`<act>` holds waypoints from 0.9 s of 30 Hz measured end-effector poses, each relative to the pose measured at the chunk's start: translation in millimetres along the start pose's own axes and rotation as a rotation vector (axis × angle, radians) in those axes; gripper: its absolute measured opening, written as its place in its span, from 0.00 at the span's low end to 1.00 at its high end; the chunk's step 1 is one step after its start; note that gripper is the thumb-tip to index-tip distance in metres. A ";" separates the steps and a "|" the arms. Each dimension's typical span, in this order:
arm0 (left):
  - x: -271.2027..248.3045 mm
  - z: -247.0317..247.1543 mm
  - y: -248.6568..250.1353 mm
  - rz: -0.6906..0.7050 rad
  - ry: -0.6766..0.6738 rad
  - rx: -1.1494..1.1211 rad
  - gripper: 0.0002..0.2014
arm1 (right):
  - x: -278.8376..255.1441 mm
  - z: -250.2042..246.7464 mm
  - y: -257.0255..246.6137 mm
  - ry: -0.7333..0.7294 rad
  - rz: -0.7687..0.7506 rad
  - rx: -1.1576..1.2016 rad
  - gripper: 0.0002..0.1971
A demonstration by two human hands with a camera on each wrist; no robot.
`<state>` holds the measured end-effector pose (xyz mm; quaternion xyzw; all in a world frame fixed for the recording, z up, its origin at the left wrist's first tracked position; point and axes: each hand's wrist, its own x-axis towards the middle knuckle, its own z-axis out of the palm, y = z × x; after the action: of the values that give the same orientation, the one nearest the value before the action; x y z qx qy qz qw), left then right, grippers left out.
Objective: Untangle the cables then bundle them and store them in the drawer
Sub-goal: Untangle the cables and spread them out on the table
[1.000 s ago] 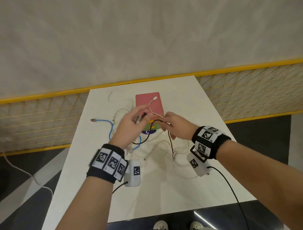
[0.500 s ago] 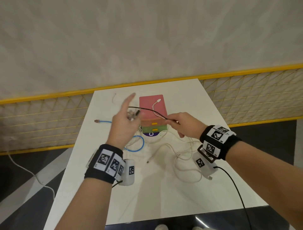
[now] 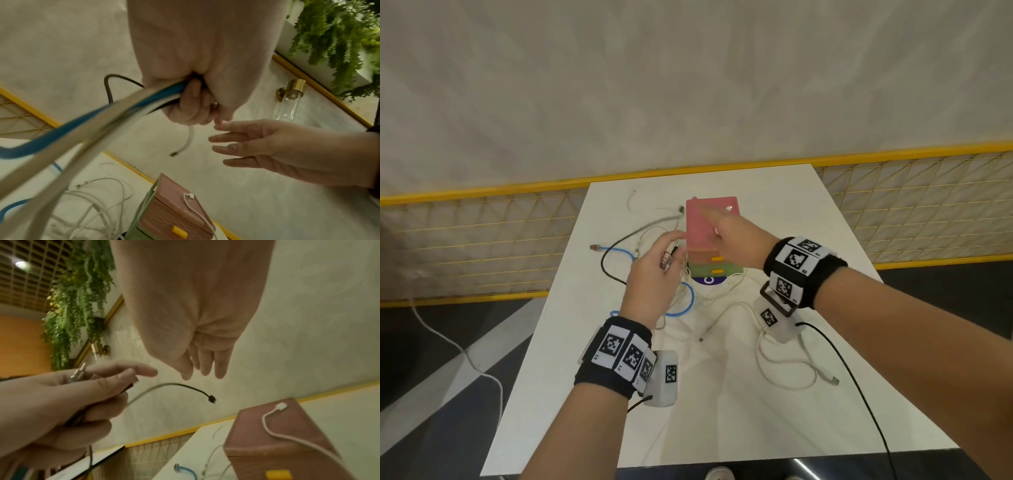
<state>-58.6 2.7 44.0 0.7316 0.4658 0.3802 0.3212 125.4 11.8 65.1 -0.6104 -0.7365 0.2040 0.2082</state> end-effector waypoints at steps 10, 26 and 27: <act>-8.2 -3.4 -21.1 -0.129 0.083 -0.098 0.13 | -22.6 96.3 22.6 -0.462 0.050 -0.212 0.13; -21.7 -1.9 -25.6 -0.174 0.019 -0.179 0.16 | -44.0 144.0 37.1 -0.259 0.131 -0.104 0.06; -21.0 -2.9 -27.4 -0.178 0.038 -0.186 0.14 | -44.5 138.4 32.4 -0.195 0.173 0.083 0.06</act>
<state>-78.8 -6.5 17.4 0.6471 0.4977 0.4054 0.4114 82.4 -32.9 -70.3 -0.6398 -0.6888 0.3097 0.1423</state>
